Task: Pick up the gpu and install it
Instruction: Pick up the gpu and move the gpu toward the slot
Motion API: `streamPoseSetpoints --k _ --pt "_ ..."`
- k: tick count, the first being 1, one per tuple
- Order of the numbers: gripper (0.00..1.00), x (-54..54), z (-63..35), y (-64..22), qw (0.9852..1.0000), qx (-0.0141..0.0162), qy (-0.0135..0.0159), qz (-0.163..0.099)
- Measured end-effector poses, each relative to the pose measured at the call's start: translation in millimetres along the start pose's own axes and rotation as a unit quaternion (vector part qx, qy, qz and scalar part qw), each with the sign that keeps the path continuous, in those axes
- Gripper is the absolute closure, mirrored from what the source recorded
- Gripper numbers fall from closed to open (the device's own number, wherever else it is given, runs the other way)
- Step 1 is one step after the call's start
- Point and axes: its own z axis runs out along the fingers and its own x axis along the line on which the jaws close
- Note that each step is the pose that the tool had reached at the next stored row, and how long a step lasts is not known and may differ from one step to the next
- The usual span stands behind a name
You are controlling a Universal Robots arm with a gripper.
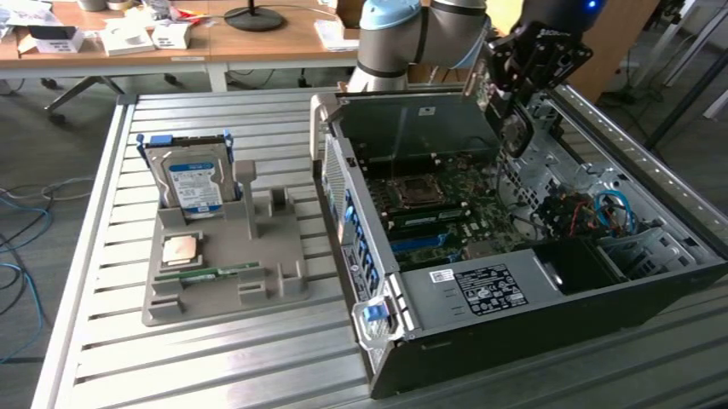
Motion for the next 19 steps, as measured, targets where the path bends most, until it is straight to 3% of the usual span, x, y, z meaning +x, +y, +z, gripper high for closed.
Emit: streamPoseSetpoints --k 19 --pt "0.73 -3.4 0.1 0.2 1.0000 0.0000 0.0000 0.000"
